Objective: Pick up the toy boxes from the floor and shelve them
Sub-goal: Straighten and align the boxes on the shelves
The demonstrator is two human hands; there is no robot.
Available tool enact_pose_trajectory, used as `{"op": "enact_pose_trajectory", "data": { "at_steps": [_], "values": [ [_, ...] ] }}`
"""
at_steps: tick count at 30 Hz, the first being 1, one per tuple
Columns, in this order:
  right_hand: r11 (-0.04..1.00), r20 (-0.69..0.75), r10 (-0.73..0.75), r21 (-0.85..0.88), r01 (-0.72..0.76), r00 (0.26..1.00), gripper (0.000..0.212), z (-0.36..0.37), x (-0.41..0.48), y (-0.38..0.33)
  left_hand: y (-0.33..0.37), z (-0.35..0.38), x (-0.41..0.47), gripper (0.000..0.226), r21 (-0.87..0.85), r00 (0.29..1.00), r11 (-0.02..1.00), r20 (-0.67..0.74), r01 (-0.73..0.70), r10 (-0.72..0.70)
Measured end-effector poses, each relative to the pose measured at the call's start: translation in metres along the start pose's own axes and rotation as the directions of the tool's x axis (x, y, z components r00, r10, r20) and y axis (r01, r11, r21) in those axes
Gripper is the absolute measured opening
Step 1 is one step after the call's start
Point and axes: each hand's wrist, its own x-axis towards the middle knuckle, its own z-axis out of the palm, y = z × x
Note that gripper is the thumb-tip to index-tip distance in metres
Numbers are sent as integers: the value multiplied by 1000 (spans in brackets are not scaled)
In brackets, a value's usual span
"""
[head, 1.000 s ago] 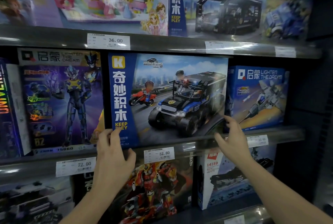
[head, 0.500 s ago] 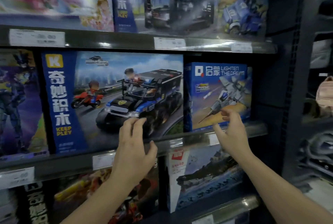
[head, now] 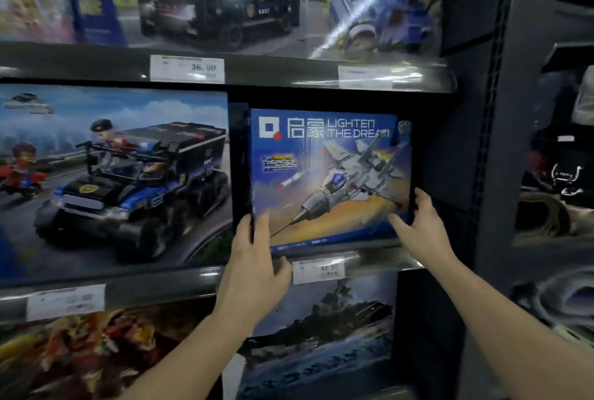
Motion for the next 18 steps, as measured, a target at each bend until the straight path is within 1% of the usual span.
{"op": "enact_pose_trajectory", "data": {
  "at_steps": [4, 7, 9, 12, 15, 18],
  "values": [
    [999, 50, 47, 6, -48, 998, 86, 1, 25, 13, 1, 18, 7, 83, 59, 998, 997, -24, 55, -54],
    [994, 87, 107, 23, -110, 990, 91, 5, 38, 21, -2, 25, 10, 87, 91, 996, 995, -78, 48, -41],
    [988, 121, 145, 29, -149, 982, 92, 8, 44, 26, -2, 27, 11, 90, 98, 994, 993, -95, 67, -57],
    [988, 129, 150, 23, -154, 980, 85, 10, 48, 33, -3, 29, 13, 90, 115, 990, 988, -113, 99, -87],
    [991, 110, 122, 47, -127, 986, 68, 11, 48, 37, -2, 31, 15, 90, 106, 990, 989, -114, 99, -87],
    [991, 80, 107, 69, -112, 991, 70, 12, 45, 41, -3, 30, 18, 90, 120, 990, 988, -112, 100, -86]
  ]
}}
